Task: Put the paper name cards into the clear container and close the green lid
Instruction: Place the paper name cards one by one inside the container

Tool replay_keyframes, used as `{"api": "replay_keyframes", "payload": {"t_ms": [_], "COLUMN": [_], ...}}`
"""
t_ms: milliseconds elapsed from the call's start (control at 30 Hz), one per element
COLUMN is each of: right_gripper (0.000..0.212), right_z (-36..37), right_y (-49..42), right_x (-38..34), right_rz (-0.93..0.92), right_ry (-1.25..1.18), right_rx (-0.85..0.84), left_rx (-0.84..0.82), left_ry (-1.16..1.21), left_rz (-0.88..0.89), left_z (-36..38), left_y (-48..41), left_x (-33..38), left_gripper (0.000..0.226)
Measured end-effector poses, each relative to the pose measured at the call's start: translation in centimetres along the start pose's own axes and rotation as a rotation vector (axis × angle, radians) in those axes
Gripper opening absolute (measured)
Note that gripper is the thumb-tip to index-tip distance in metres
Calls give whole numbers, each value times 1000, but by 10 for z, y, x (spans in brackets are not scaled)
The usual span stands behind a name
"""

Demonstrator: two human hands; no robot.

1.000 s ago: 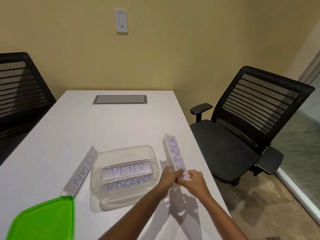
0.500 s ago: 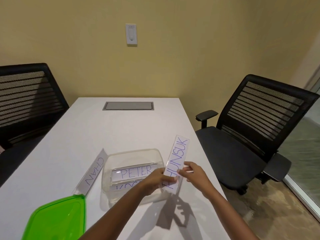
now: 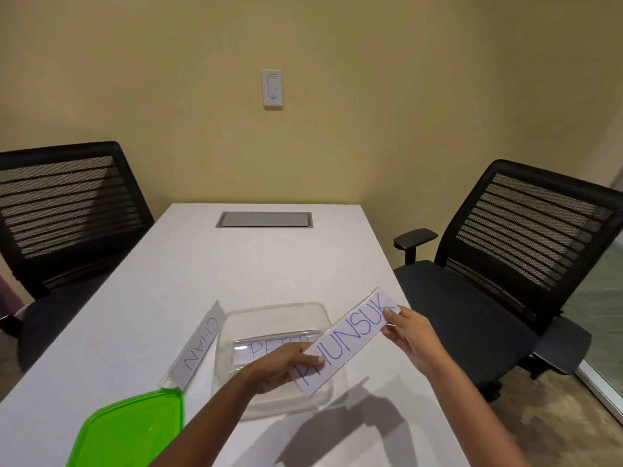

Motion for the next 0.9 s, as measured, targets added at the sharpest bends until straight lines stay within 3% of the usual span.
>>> {"api": "replay_keyframes", "payload": {"t_ms": [100,200,300,433,500,567,700,767,900], "right_gripper": [11,22,32,28,26,28,35,35,34], "right_z": [3,9,23,41,47,53,65,72,82], "right_y": [-1,-2,0,2,2,1,-3,-6,-16], "right_x": [6,16,31,46,50,52,55,56,54], "right_rz": [-16,-15,10,28,13,-9,-41,-50,-112], "right_ry": [-86,-161,-235,-220,-187,-131,54,115,358], "right_rx": [52,117,164,169,163,143,98,80,99], "left_rx": [176,492,720,824,906,967,1004,1054,1162], "left_ry": [26,139,264,135,36,-32,-34,-55,-76], "left_rz": [41,87,82,101,96,108,123,107,31], "left_z": [-18,-37,-46,-46,-55,-65,-83,-92,-107], "left_y": [2,7,10,15,22,28,36,39,45], "left_x": [-2,-4,-11,-10,-10,-10,-11,-12,-16], "left_gripper": [16,8,29,21,36,34,16,28,29]}}
Point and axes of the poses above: each hand's wrist, its own y-axis away from the middle knuckle, its own z-axis out of the palm, x = y × z, the point moved 5 cm from there along -y, towards the middle knuckle, and after that the axes turned 3 degrees about -z, right-handed, at the moved point
